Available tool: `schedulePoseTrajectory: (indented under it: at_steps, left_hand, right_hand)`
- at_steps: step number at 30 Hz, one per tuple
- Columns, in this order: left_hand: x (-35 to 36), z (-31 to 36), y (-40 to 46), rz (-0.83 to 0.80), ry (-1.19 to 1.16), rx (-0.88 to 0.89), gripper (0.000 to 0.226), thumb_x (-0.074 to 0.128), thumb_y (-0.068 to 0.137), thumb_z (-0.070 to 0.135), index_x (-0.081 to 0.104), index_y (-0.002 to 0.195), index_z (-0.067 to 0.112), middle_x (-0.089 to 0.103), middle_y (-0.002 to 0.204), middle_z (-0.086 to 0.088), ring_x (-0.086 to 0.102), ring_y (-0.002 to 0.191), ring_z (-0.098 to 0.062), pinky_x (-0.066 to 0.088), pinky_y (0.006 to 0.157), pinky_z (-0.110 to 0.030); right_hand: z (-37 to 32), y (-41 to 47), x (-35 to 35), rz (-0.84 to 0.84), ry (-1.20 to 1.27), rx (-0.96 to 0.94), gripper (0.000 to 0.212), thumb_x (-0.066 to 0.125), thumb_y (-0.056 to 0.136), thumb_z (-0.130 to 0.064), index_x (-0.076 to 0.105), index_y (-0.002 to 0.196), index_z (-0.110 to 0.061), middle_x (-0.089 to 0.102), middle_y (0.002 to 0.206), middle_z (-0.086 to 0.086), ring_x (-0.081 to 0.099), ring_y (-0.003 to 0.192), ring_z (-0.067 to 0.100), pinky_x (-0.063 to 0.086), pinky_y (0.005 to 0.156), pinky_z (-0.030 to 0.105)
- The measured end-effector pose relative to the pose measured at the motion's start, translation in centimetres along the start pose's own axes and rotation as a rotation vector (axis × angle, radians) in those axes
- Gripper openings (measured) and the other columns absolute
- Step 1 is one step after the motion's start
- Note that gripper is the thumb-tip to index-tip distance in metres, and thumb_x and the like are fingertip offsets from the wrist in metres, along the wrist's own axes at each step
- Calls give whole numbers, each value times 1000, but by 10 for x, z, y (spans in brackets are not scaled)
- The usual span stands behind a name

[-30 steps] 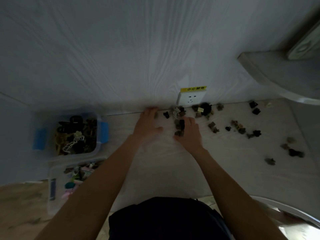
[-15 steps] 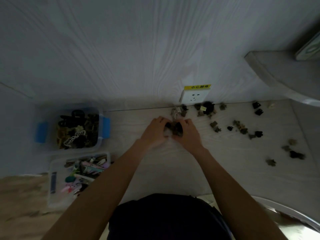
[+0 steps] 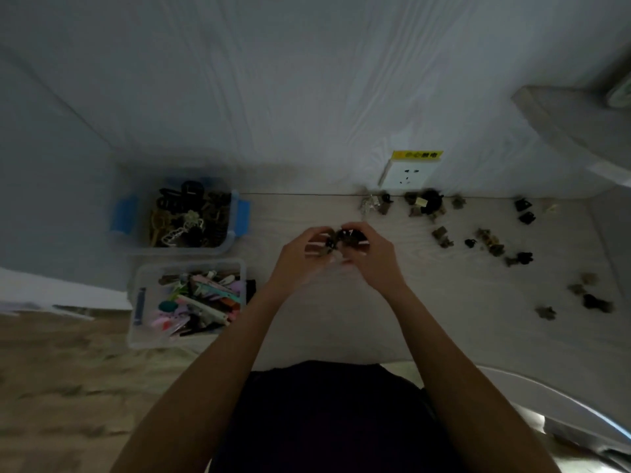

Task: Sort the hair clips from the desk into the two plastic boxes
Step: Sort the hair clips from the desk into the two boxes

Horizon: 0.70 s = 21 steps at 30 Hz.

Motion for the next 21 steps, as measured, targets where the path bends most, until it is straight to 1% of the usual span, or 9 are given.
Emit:
schedulePoseTrajectory:
  at_steps: [2, 6, 9, 11, 13, 14, 16, 18, 21]
  left_hand:
    - [-24, 13, -12, 93, -29, 58, 46, 68, 80, 3, 54, 122, 16, 60, 109, 7, 58, 95, -3, 47, 84, -7]
    - [-90, 25, -35, 276, -49, 109, 44, 65, 83, 7, 51, 118, 28, 57, 108, 18, 55, 93, 13, 45, 83, -5]
    - [-140, 18, -51, 402, -9, 100, 43, 66, 82, 7, 53, 117, 28, 60, 111, 10, 58, 95, 7, 47, 88, -11]
    - [-166, 7, -58, 436, -20, 55, 45, 65, 80, 2, 53, 116, 27, 61, 108, 6, 60, 95, -4, 50, 90, -22]
    - [-190, -2, -64, 459, -8, 9, 44, 64, 80, 1, 53, 116, 23, 60, 105, 2, 60, 94, -11, 51, 89, -29]
    - [-200, -5, -66, 464, 3, -5, 42, 64, 81, 1, 53, 117, 19, 60, 105, 0, 60, 93, -11, 51, 88, -26]
    - [-219, -9, -70, 477, 57, -22, 38, 62, 83, 0, 53, 119, 10, 59, 106, -1, 58, 89, -4, 46, 81, -8]
    - [-237, -13, -74, 517, 225, -43, 35, 60, 84, 3, 55, 118, 9, 60, 109, -2, 56, 86, -6, 40, 72, -4]
    - [-251, -24, -78, 533, 421, -94, 37, 62, 82, 10, 59, 118, 20, 62, 115, -6, 60, 97, -21, 45, 83, -25]
  right_hand:
    - [-24, 0, 11, -33, 99, -17, 27, 64, 85, -7, 59, 110, -16, 60, 93, -4, 66, 88, 24, 60, 73, 36]
    - [-81, 5, 52, -149, 203, -94, 24, 60, 87, -5, 59, 110, -13, 62, 99, 8, 67, 80, 18, 60, 68, 29]
    - [-111, 13, 97, -254, 185, -99, 22, 59, 87, -3, 60, 106, -14, 61, 98, 9, 66, 80, 20, 61, 68, 31]
    - [-125, 20, 126, -308, 101, -143, 22, 61, 86, -7, 60, 107, -15, 61, 94, -1, 65, 90, 25, 59, 77, 43]
    - [-139, 24, 154, -367, 6, -193, 24, 62, 85, -10, 60, 109, -15, 61, 96, -3, 64, 97, 27, 57, 81, 45]
    - [-144, 26, 166, -397, -29, -201, 26, 61, 86, -10, 59, 112, -13, 61, 102, 2, 63, 99, 27, 58, 78, 40]
    - [-157, 28, 187, -434, -106, -236, 31, 60, 87, -8, 56, 118, -9, 61, 114, 13, 63, 101, 28, 59, 73, 30]
    - [-166, 31, 203, -429, -233, -326, 36, 59, 86, -6, 55, 122, -7, 61, 117, 18, 62, 102, 30, 55, 82, 37]
    - [-165, 37, 221, -463, -506, -417, 48, 58, 86, -11, 47, 132, -14, 54, 126, 20, 53, 112, 34, 43, 93, 38]
Point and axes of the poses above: each hand's wrist, its own y-axis towards the middle knuckle, its own x-axis out of the palm, z = x × y, the point moved 7 cm from there along y, towards the middle knuckle
